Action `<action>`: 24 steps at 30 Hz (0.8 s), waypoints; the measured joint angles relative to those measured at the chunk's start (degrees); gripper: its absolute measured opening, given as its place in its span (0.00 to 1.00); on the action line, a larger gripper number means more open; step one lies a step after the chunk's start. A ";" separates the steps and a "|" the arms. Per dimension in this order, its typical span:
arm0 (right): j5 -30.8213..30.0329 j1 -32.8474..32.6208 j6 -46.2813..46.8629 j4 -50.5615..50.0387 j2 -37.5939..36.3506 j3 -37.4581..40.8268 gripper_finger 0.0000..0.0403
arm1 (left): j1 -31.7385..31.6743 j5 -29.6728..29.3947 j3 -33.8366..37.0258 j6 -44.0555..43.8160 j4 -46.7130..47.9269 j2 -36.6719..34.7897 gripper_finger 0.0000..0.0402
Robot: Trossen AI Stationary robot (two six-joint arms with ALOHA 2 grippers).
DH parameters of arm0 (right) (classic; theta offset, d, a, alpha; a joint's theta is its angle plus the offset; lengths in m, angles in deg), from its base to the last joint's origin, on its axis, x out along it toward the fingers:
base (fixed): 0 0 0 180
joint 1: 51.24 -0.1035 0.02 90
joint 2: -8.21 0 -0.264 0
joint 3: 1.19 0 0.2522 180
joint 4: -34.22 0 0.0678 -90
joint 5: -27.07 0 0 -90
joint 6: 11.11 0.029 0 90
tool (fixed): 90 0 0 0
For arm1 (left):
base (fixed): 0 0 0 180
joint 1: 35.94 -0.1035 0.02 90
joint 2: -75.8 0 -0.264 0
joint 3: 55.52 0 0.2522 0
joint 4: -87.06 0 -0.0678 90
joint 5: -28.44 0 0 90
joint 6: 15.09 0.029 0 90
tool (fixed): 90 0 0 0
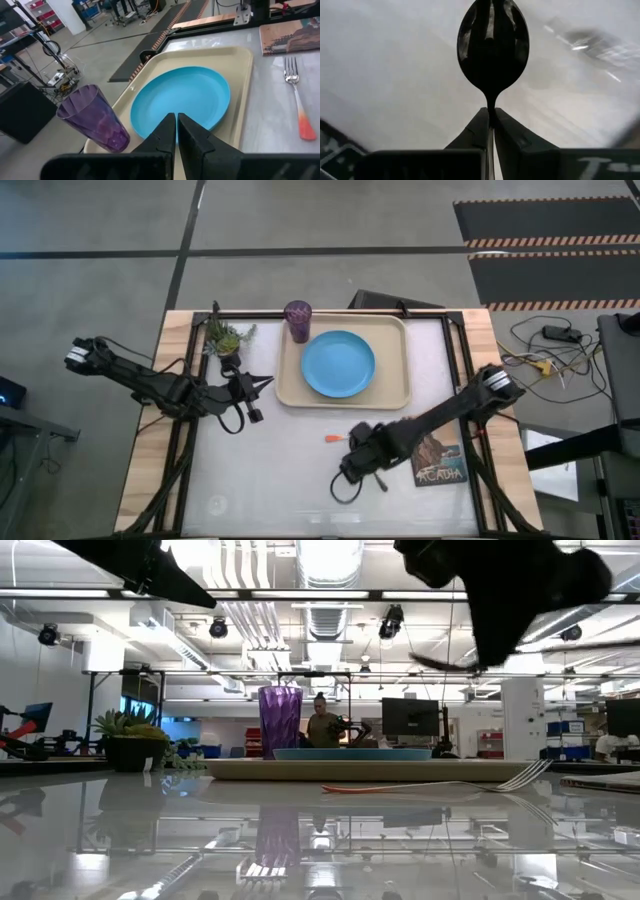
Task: Pick and place plate/cup/fork/spoon on tray
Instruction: Put the black spoon on the white serving tray to the left of the blue plate
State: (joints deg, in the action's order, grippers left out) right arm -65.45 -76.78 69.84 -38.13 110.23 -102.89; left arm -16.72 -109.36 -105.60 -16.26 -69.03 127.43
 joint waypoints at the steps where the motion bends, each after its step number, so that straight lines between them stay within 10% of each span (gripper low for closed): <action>1: -0.53 0.83 0.00 -1.89 -1.24 0.00 0.02 | 0.00 0.08 0.00 0.04 -0.33 0.00 0.00; 24: -6.12 42.80 -33.33 -10.76 -10.96 4.79 0.02 | 0.01 0.00 0.04 0.61 -0.10 -0.02 0.00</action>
State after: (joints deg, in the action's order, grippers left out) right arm -71.56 -33.98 36.50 -48.89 99.28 -98.11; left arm -16.71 -109.37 -105.56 -15.65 -69.13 127.41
